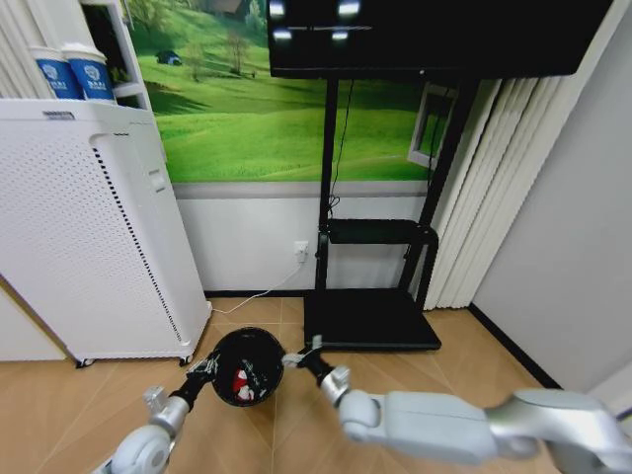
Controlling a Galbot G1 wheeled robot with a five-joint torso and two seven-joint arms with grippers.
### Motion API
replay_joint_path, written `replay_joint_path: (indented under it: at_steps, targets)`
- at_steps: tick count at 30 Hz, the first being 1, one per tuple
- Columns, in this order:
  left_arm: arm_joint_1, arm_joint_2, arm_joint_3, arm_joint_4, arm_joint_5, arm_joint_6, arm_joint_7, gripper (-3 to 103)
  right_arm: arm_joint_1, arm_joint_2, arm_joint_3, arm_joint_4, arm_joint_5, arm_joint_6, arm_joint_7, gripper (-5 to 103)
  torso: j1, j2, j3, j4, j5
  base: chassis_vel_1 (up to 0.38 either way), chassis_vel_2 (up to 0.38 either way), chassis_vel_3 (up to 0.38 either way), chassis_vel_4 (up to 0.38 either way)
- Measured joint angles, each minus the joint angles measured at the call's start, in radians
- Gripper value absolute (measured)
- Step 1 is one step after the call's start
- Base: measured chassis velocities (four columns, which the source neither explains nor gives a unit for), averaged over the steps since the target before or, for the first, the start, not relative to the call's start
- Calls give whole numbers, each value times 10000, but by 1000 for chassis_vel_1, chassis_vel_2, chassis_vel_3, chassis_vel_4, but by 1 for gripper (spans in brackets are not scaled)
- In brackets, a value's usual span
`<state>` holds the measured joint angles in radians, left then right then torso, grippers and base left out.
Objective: Pick up the trash bin and place the garbage on the floor into it.
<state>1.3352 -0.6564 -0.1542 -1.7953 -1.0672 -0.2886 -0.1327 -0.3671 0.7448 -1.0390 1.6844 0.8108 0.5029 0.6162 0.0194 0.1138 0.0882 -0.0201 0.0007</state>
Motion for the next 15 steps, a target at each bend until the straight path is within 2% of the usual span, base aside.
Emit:
replay_joint_path:
  at_steps: [1,2,4,5,9,10,12,15]
  targets:
    - [32,-41,1,-55,170,-9,-185,7,-400,-583,410,25,-184,36,-49,100,-1,1,-2,-2,-3,0,0,0,0]
    - [32,-41,1,-55,170,-9,-185,7,-400,-583,410,25,-184,36,-49,100,-1,1,-2,-2,-3,0,0,0,0]
    - [42,-172,-9,-73,473,-28,-503,7,-1230,-1371,1400,47,-443,2,-208,100,-1,0,-1,-6,-4,0,0,0,0]
    - [42,-172,-9,-73,473,-28,-503,7,-1230,-1371,1400,47,-443,2,-208,100,-1,0,-1,-6,-4,0,0,0,0]
    - [15,-354,-49,-85,984,-16,-843,7,-2405,-2023,2982,-48,-862,-24,-413,100,-1,0,-1,-2,-3,0,0,0,0]
    - [15,-354,-49,-85,984,-16,-843,7,-2405,-2023,2982,-48,-862,-24,-413,100,-1,0,-1,-2,-3,0,0,0,0]
    - [85,-444,-66,-181,1104,17,-893,7,-3192,-2196,3968,-250,-1241,146,-574,100,-1,0,-1,0,-4,0,0,0,0]
    - [208,-521,-105,-212,1194,27,-892,7,-3770,-2341,4576,-348,-1508,392,-702,100,-1,0,-1,0,-4,0,0,0,0]
